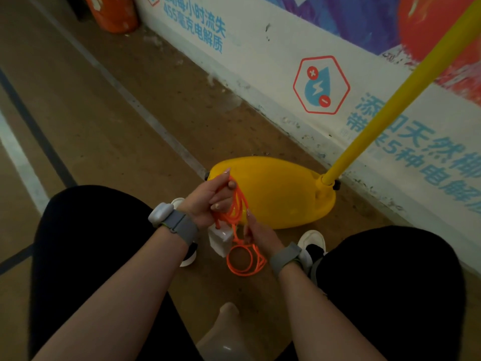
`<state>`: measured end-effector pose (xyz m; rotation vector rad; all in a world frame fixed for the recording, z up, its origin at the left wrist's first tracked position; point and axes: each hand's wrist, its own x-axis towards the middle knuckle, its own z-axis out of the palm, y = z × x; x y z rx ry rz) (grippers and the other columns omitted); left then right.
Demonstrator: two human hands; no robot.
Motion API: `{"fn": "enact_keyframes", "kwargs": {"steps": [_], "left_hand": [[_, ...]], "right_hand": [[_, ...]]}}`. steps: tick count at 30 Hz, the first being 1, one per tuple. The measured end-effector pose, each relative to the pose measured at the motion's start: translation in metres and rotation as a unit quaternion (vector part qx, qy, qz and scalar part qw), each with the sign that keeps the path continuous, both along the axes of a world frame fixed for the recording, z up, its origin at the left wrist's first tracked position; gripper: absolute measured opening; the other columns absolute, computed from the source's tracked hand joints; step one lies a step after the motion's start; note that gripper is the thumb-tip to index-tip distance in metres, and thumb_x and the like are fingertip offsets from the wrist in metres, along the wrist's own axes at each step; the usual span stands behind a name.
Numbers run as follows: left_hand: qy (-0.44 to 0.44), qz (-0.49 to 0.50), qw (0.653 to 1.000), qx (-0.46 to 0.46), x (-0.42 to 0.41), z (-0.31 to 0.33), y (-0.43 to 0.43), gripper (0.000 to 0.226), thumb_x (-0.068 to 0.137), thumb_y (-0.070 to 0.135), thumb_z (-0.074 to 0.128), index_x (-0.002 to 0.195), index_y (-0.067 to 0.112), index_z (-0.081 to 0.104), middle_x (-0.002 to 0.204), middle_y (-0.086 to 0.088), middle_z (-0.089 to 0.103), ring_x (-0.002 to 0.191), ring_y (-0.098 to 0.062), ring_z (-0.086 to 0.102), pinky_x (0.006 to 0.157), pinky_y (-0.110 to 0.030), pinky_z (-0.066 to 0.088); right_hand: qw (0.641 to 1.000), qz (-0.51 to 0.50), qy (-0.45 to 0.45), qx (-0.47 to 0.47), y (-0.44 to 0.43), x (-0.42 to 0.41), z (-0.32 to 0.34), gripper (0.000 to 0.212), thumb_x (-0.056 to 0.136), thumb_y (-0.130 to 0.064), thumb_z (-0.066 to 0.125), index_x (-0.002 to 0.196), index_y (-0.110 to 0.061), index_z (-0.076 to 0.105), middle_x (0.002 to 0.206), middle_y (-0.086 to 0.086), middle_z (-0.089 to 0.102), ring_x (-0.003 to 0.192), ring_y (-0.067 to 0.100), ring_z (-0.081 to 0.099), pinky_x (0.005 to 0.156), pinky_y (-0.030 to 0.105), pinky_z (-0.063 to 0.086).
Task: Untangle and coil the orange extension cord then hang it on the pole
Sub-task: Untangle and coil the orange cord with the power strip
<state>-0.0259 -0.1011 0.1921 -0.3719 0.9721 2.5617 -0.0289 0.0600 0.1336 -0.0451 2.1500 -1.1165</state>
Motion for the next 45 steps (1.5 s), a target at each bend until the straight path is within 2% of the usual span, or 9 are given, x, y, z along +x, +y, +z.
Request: {"fn": "enact_keyframes", "kwargs": {"steps": [6, 13, 19, 24, 32, 35, 39, 42, 45], "left_hand": [[0.038, 0.13, 0.986, 0.093, -0.002, -0.001, -0.011, 0.033, 0.1, 0.031, 0.031, 0.078, 0.011, 0.047, 0.034, 0.007, 0.032, 0.031, -0.003, 0.031, 0.036, -0.014, 0.03], [0.039, 0.3, 0.946, 0.113, -0.01, 0.006, -0.022, 0.028, 0.1, 0.026, 0.04, 0.078, 0.012, 0.049, 0.042, 0.009, 0.032, 0.038, -0.004, 0.034, 0.043, -0.014, 0.031], [0.009, 0.338, 0.832, -0.44, -0.013, -0.01, -0.018, 0.043, 0.1, 0.027, 0.046, 0.059, 0.016, 0.052, 0.049, -0.001, 0.048, 0.04, -0.003, 0.045, 0.046, -0.018, 0.04], [0.031, 0.183, 0.753, -0.631, -0.008, -0.048, -0.013, 0.036, 0.097, 0.031, 0.05, 0.07, 0.008, 0.055, 0.057, -0.008, 0.054, 0.046, -0.007, 0.052, 0.052, -0.023, 0.039], [0.087, -0.119, 0.815, -0.56, 0.002, -0.063, 0.0, 0.025, 0.097, 0.013, 0.052, 0.072, 0.018, 0.055, 0.072, -0.007, 0.058, 0.056, 0.003, 0.053, 0.067, -0.021, 0.044], [0.046, -0.221, 0.835, -0.502, 0.01, -0.047, 0.008, 0.023, 0.099, 0.006, 0.041, 0.082, 0.018, 0.052, 0.077, -0.011, 0.059, 0.068, -0.009, 0.053, 0.063, -0.024, 0.045], [0.006, -0.272, 0.929, -0.25, 0.016, -0.036, 0.017, 0.073, 0.092, 0.061, 0.02, 0.065, 0.003, 0.055, 0.035, -0.003, 0.045, 0.031, -0.013, 0.041, 0.041, -0.02, 0.036], [0.074, -0.267, 0.939, -0.205, 0.016, -0.031, 0.018, 0.074, 0.074, 0.078, 0.047, 0.069, 0.004, 0.047, 0.03, 0.003, 0.036, 0.033, -0.011, 0.046, 0.045, -0.021, 0.04], [0.09, -0.273, 0.935, -0.207, 0.018, -0.033, 0.016, 0.057, 0.067, 0.056, 0.075, 0.067, 0.005, 0.048, 0.029, 0.005, 0.036, 0.032, -0.007, 0.046, 0.051, -0.021, 0.044]], "right_hand": [[0.984, 0.101, 0.005, 0.149, 0.006, 0.004, -0.008, 0.05, 0.103, -0.036, 0.022, 0.11, -0.006, 0.062, 0.11, 0.021, 0.063, 0.105, 0.033, 0.058, 0.092, 0.04, 0.042], [0.947, 0.191, 0.014, 0.258, 0.021, 0.022, -0.005, 0.045, 0.103, -0.032, 0.033, 0.131, -0.002, 0.049, 0.138, 0.018, 0.05, 0.13, 0.029, 0.043, 0.103, 0.028, 0.031], [0.945, 0.211, 0.181, 0.169, -0.015, 0.03, 0.017, 0.035, 0.1, -0.037, 0.037, 0.127, -0.014, 0.042, 0.114, 0.018, 0.063, 0.099, 0.038, 0.06, 0.067, 0.034, 0.033], [0.921, 0.327, 0.197, 0.081, -0.026, 0.033, 0.058, 0.035, 0.101, -0.036, 0.034, 0.116, -0.008, 0.049, 0.109, 0.023, 0.06, 0.097, 0.04, 0.057, 0.069, 0.036, 0.034], [0.918, 0.359, 0.164, 0.044, -0.022, 0.022, 0.079, 0.033, 0.099, -0.036, 0.042, 0.074, -0.02, 0.055, 0.081, 0.007, 0.061, 0.075, 0.018, 0.053, 0.066, 0.026, 0.033], [0.94, 0.262, 0.218, 0.009, -0.006, 0.0, 0.077, 0.029, 0.092, -0.041, 0.054, 0.085, -0.016, 0.066, 0.082, 0.002, 0.065, 0.076, 0.011, 0.056, 0.065, 0.029, 0.042], [0.959, 0.114, 0.258, -0.02, 0.015, -0.024, 0.064, 0.027, 0.086, -0.039, 0.064, 0.076, -0.015, 0.061, 0.058, -0.008, 0.047, 0.056, 0.002, 0.044, 0.053, 0.017, 0.033], [0.971, 0.069, 0.223, -0.046, 0.021, -0.028, 0.051, 0.032, 0.086, -0.036, 0.065, 0.072, -0.009, 0.056, 0.057, -0.006, 0.041, 0.053, 0.003, 0.037, 0.052, 0.019, 0.029], [0.98, 0.032, 0.193, -0.03, 0.028, -0.031, 0.04, 0.039, 0.073, -0.054, 0.069, 0.062, -0.023, 0.048, 0.056, -0.009, 0.038, 0.055, 0.008, 0.036, 0.055, 0.027, 0.03]]}}
